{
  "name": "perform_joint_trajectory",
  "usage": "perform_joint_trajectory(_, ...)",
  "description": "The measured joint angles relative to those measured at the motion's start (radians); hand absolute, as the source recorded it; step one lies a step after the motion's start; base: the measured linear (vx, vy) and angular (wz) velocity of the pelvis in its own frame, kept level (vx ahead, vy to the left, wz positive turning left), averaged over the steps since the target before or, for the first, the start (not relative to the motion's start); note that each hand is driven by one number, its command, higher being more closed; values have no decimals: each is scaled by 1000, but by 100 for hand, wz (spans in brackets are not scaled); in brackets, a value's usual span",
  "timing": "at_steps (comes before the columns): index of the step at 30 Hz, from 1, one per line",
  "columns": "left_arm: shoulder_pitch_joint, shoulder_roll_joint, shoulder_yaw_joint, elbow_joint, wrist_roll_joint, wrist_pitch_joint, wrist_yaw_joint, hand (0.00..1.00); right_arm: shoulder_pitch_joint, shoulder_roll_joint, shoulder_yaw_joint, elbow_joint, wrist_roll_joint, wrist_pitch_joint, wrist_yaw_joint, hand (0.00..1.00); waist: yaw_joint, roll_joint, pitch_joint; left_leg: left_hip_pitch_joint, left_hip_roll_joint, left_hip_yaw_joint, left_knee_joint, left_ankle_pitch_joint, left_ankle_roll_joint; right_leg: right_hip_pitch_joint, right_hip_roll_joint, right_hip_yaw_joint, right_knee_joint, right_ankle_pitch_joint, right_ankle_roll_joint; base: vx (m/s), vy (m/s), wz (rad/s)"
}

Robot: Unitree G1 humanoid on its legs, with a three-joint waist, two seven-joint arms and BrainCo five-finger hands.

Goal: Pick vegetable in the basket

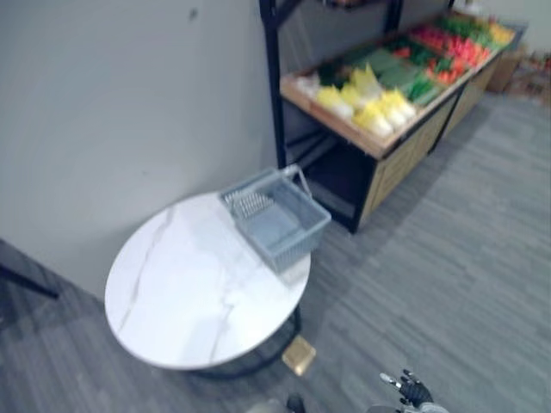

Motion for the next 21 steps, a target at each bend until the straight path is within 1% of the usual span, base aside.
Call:
perform_joint_trajectory(1, -34, 8, -26, -10, -3, -3, 6, 0, 1, -1, -22, -4, 0, 0, -2, 0, -7, 1, 2, 47, 2, -33, -27, 0, -1, -38, -1, -51, -6, -78, 4, 529, 15, 105)
perform_joint_trajectory(2, -64, 6, -37, -29, -9, -7, 15, 0, 6, -3, -45, -6, -1, 1, -5, 0, -14, 0, 2, 85, 5, -55, -40, 0, -2, -74, -4, -88, -76, -134, 13, 500, -15, 96)
perform_joint_trajectory(3, -73, 2, -37, -42, -12, -11, 19, 0, 7, -4, -53, -7, -1, 1, -6, 0, -18, 1, 3, 103, 7, -67, -46, -3, -7, -89, -4, -98, -127, -152, 7, 377, -75, 88)
perform_joint_trajectory(4, -82, -10, -38, -57, -32, -22, 27, 0, 9, -8, -54, -7, 1, 3, -11, 0, -27, 8, 6, 133, 17, -93, -55, -15, -23, -105, 0, -118, -253, -169, 2, 354, -124, 68)
perform_joint_trajectory(5, -87, -18, -49, -64, -41, -30, 33, 0, 11, -9, -54, -10, 1, 3, -16, 0, -28, 13, 7, 147, 29, -105, -56, -27, -32, -109, 14, -125, -383, -169, 0, 342, -147, 72)
perform_joint_trajectory(6, -86, -31, -59, -79, -44, -41, 35, 0, 16, -10, -53, -12, 2, 3, -22, 0, -27, 19, 7, 154, 50, -113, -54, -56, -43, -115, 40, -124, -566, -160, 10, 259, -146, 48)
perform_joint_trajectory(7, -86, -35, -58, -79, -44, -42, 36, 0, 15, -9, -53, -12, 2, 4, -24, 0, -25, 17, 8, 156, 60, -114, -53, -69, -51, -120, 51, -115, -659, -152, 13, 326, -266, 40)
perform_joint_trajectory(8, -86, -46, -46, -88, -49, -45, 38, 0, 15, -7, -51, -12, 2, 6, -25, 0, -20, 14, 10, 157, 76, -126, -50, -83, -71, -119, 68, -101, -818, -132, 29, 404, -370, 34)
perform_joint_trajectory(9, -85, -50, -38, -88, -47, -47, 37, 0, 15, -7, -49, -16, 2, 11, -26, 0, -21, 16, 10, 157, 99, -143, -42, -106, -100, -115, 91, -63, -954, -82, 27, 417, -408, 29)
perform_joint_trajectory(10, -83, -54, -23, -86, -47, -48, 36, 0, 15, -6, -49, -16, 1, 11, -26, 0, -19, 14, 10, 157, 107, -147, -33, -121, -114, -114, 96, -46, -1006, -65, 28, 357, -415, 16)
perform_joint_trajectory(11, -85, -66, 14, -84, -48, -48, 36, 0, 14, -4, -46, -16, 2, 13, -25, 0, -10, 6, 8, 162, 127, -150, -19, -156, -146, -102, 109, -27, -1053, 23, 41, 343, -468, 1)
perform_joint_trajectory(12, -87, -79, 35, -80, -47, -47, 34, 0, 12, -14, -41, -18, 2, 13, -25, 0, -6, 31, 13, 174, 162, -148, -17, -173, -160, -99, 143, -27, -1034, 58, 34, 330, -466, 2)
perform_joint_trajectory(13, -85, -118, 61, -70, -47, -47, 29, 0, 10, -38, -38, -18, 2, 13, -26, 0, -6, 66, 11, 176, 206, -144, -16, -179, -168, -119, 188, -29, -973, 4, 12, 323, -430, 7)
perform_joint_trajectory(14, -86, -139, 90, -70, -46, -50, 25, 0, 10, -45, -37, -17, 2, 13, -25, 0, 1, 82, 8, 177, 222, -145, -8, -161, -172, -139, 198, -32, -915, -44, -2, 326, -393, 23)
perform_joint_trajectory(15, -86, -149, 129, -66, -44, -49, 23, 0, 11, -48, -33, -18, 2, 13, -25, 0, 0, 85, 7, 179, 241, -162, 5, -128, -176, -133, 200, -62, -873, -94, -19, 326, -387, 29)
perform_joint_trajectory(16, -86, -153, 149, -61, -44, -48, 23, 0, 13, -49, -31, -17, 2, 13, -24, 0, 0, 85, 5, 178, 249, -174, 14, -112, -173, -123, 204, -73, -867, -111, -24, 312, -372, 51)
perform_joint_trajectory(17, -85, -158, 182, -59, -44, -47, 22, 0, 16, -50, -24, -16, 2, 13, -23, 0, 1, 89, 2, 169, 265, -201, 42, -82, -168, -95, 209, -101, -863, -140, -36, 236, -283, 48)
perform_joint_trajectory(18, -85, -159, 193, -57, -44, -46, 22, 0, 17, -53, -14, -15, 2, 13, -22, 0, 1, 91, 1, 156, 272, -218, 65, -71, -166, -82, 210, -116, -864, -153, -39, 258, -329, 62)
perform_joint_trajectory(19, -85, -158, 210, -55, -45, -43, 21, 0, 17, -57, -5, -10, -1, 13, -16, 0, 2, 90, 0, 122, 280, -249, 124, -48, -166, -58, 212, -144, -865, -175, -47, 270, -360, 72)
perform_joint_trajectory(20, -85, -157, 217, -56, -47, -40, 20, 0, 18, -61, 2, 3, -3, 12, -14, 0, 1, 87, 1, 82, 282, -271, 195, -15, -173, -28, 209, -178, -870, -194, -50, 257, -333, 78)
perform_joint_trajectory(21, -86, -155, 218, -56, -48, -40, 18, 0, 18, -64, 8, 12, -3, 12, -12, 0, 1, 84, 2, 64, 283, -278, 230, 7, -181, -8, 202, -196, -878, -197, -50, 268, -281, 95)
